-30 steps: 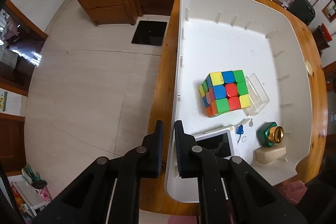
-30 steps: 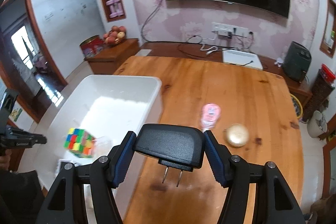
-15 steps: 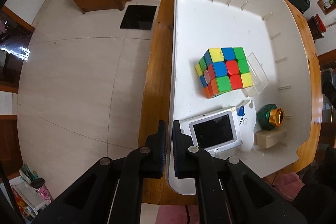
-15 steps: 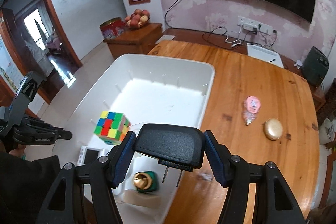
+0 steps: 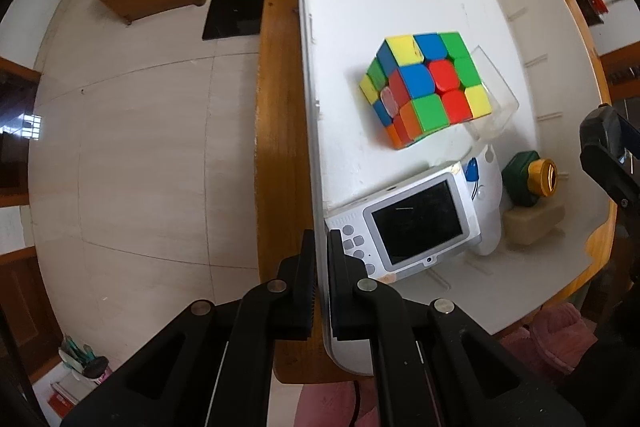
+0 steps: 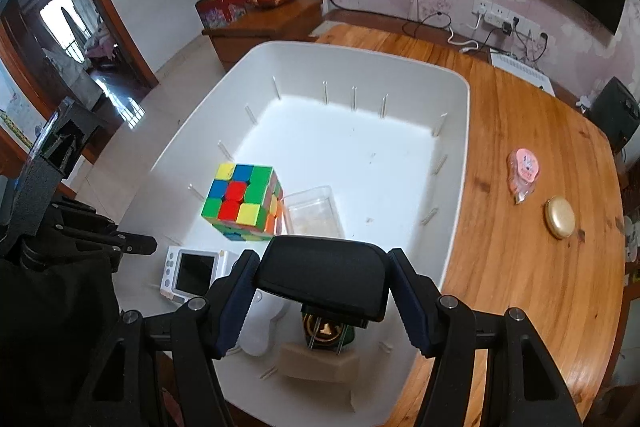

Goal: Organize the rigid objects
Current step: 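Carry the black charger into the tray beside the Rubik's cube and release, then withdraw the right gripper and grasp the gold round compact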

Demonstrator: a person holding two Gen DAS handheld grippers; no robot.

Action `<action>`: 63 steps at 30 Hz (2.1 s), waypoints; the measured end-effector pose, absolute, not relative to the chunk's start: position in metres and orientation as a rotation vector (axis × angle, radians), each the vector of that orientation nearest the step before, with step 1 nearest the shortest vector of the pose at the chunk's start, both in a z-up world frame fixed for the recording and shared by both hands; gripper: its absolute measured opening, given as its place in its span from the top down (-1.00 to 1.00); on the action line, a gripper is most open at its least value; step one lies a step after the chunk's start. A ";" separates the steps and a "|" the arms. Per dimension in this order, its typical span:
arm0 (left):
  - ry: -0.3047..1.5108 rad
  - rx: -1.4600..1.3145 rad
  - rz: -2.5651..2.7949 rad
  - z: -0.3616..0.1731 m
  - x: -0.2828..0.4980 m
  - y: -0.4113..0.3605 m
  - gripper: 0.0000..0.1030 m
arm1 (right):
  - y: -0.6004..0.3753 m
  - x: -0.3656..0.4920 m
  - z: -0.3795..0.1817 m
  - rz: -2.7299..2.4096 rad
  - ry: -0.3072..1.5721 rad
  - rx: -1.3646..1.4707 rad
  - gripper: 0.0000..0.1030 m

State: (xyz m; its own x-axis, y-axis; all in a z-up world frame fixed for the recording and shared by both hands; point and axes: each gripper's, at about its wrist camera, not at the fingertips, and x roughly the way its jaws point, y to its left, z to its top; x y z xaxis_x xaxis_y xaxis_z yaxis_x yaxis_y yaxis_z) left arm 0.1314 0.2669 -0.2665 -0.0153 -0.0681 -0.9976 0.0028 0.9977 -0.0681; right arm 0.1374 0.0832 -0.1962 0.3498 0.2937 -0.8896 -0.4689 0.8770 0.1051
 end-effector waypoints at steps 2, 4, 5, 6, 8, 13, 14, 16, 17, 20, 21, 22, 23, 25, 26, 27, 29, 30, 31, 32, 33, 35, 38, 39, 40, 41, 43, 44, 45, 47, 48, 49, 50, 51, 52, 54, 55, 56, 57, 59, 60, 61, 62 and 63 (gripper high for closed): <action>1.592 -0.049 -0.076 -0.268 0.132 0.267 0.90 | 0.084 0.137 -0.198 0.482 1.119 -0.175 -0.27; 1.595 -0.033 -0.089 -0.269 0.133 0.267 0.90 | 0.084 0.136 -0.199 0.465 1.129 -0.168 -0.27; 1.597 -0.023 -0.095 -0.270 0.134 0.266 0.90 | 0.083 0.136 -0.199 0.457 1.129 -0.164 -0.27; 1.599 -0.017 -0.100 -0.271 0.134 0.266 0.90 | 0.083 0.135 -0.199 0.451 1.127 -0.161 -0.27; 1.605 -0.010 -0.104 -0.272 0.137 0.264 0.90 | 0.083 0.136 -0.198 0.441 1.127 -0.159 -0.27; 1.612 0.008 -0.113 -0.274 0.139 0.263 0.90 | 0.080 0.136 -0.197 0.410 1.131 -0.154 -0.28; 1.613 0.010 -0.113 -0.274 0.140 0.263 0.90 | 0.078 0.136 -0.196 0.401 1.131 -0.152 -0.28; 1.612 0.011 -0.112 -0.274 0.143 0.263 0.90 | 0.075 0.137 -0.195 0.388 1.130 -0.148 -0.29; 1.611 0.010 -0.111 -0.274 0.143 0.263 0.90 | 0.074 0.138 -0.194 0.382 1.128 -0.145 -0.31; 1.614 0.015 -0.105 -0.274 0.146 0.261 0.90 | 0.069 0.138 -0.190 0.361 1.115 -0.139 -0.38; 1.616 0.017 -0.102 -0.275 0.148 0.260 0.90 | 0.067 0.138 -0.189 0.356 1.111 -0.137 -0.38; 1.620 0.022 -0.099 -0.275 0.147 0.258 0.90 | 0.065 0.139 -0.187 0.350 1.107 -0.135 -0.39; 1.621 0.026 -0.097 -0.273 0.145 0.256 0.90 | 0.064 0.140 -0.186 0.345 1.103 -0.134 -0.39; 1.623 0.026 -0.091 -0.274 0.146 0.255 0.90 | 0.059 0.141 -0.183 0.332 1.093 -0.130 -0.40; 1.624 0.020 -0.086 -0.274 0.146 0.255 0.90 | 0.056 0.141 -0.181 0.325 1.088 -0.127 -0.44; 1.625 0.015 -0.082 -0.274 0.148 0.256 0.90 | 0.053 0.142 -0.181 0.320 1.085 -0.125 -0.47; 1.624 0.006 -0.071 -0.274 0.148 0.256 0.90 | 0.047 0.143 -0.178 0.310 1.075 -0.117 -0.51; 1.623 0.003 -0.066 -0.273 0.148 0.256 0.90 | 0.044 0.144 -0.177 0.304 1.071 -0.113 -0.51; 1.623 -0.001 -0.061 -0.273 0.147 0.257 0.90 | 0.042 0.145 -0.177 0.301 1.069 -0.112 -0.51; 1.623 -0.004 -0.056 -0.272 0.148 0.257 0.90 | 0.039 0.146 -0.177 0.295 1.066 -0.111 -0.51; 1.623 -0.010 -0.048 -0.272 0.147 0.256 0.90 | 0.037 0.146 -0.176 0.291 1.064 -0.111 -0.51; 1.625 -0.019 -0.035 -0.271 0.146 0.257 0.90 | 0.032 0.148 -0.176 0.282 1.059 -0.107 -0.52; 1.627 -0.036 -0.013 -0.273 0.150 0.262 0.89 | 0.023 0.150 -0.175 0.272 1.054 -0.096 -0.56; 1.627 -0.040 -0.007 -0.273 0.149 0.263 0.89 | 0.019 0.151 -0.175 0.269 1.051 -0.091 -0.56; 1.627 -0.049 0.003 -0.273 0.149 0.263 0.89 | 0.015 0.152 -0.175 0.264 1.047 -0.087 -0.56; 1.626 -0.054 0.014 -0.273 0.149 0.263 0.88 | 0.012 0.153 -0.175 0.258 1.045 -0.084 -0.56; 1.623 -0.053 0.031 -0.272 0.147 0.261 0.87 | 0.003 0.155 -0.174 0.247 1.039 -0.076 -0.56; 1.620 -0.054 0.041 -0.271 0.145 0.259 0.86 | -0.001 0.156 -0.175 0.241 1.037 -0.070 -0.56; 1.617 -0.056 0.051 -0.270 0.142 0.257 0.86 | -0.006 0.158 -0.175 0.233 1.034 -0.062 -0.56; 1.612 -0.066 0.067 -0.269 0.141 0.257 0.85 | -0.016 0.161 -0.176 0.217 1.033 -0.046 -0.56; 1.610 -0.068 0.074 -0.268 0.140 0.258 0.85 | -0.023 0.164 -0.178 0.207 1.032 -0.034 -0.56; 1.608 -0.071 0.081 -0.267 0.139 0.258 0.85 | -0.027 0.167 -0.178 0.201 1.033 -0.026 -0.56; 1.608 -0.072 0.089 -0.269 0.139 0.259 0.86 | -0.032 0.169 -0.180 0.196 1.035 -0.017 -0.56; 1.610 -0.069 0.102 -0.268 0.138 0.259 0.86 | -0.037 0.172 -0.181 0.189 1.038 -0.009 -0.56; 1.611 -0.070 0.111 -0.268 0.136 0.258 0.86 | -0.042 0.175 -0.183 0.184 1.041 -0.001 -0.56; 1.605 -0.084 0.129 -0.267 0.135 0.259 0.85 | -0.051 0.182 -0.188 0.174 1.044 0.014 -0.56; 1.604 -0.089 0.136 -0.268 0.136 0.260 0.85 | -0.055 0.185 -0.191 0.171 1.047 0.017 -0.56; 1.604 -0.092 0.144 -0.269 0.139 0.262 0.84 | -0.058 0.188 -0.194 0.167 1.052 0.018 -0.56; 1.604 -0.093 0.150 -0.269 0.138 0.262 0.84 | -0.061 0.191 -0.196 0.163 1.056 0.019 -0.56; 1.603 -0.094 0.155 -0.269 0.137 0.262 0.83 | -0.067 0.197 -0.202 0.155 1.059 0.023 -0.56; 1.602 -0.095 0.156 -0.269 0.136 0.262 0.84 | -0.071 0.200 -0.205 0.151 1.059 0.027 -0.56; 1.599 -0.096 0.156 -0.269 0.135 0.262 0.84 | -0.073 0.202 -0.207 0.147 1.058 0.031 -0.56; 1.596 -0.096 0.154 -0.269 0.135 0.262 0.84 | -0.076 0.205 -0.209 0.140 1.055 0.037 -0.56; 1.592 -0.098 0.153 -0.268 0.133 0.261 0.84 | -0.079 0.208 -0.212 0.132 1.052 0.044 -0.56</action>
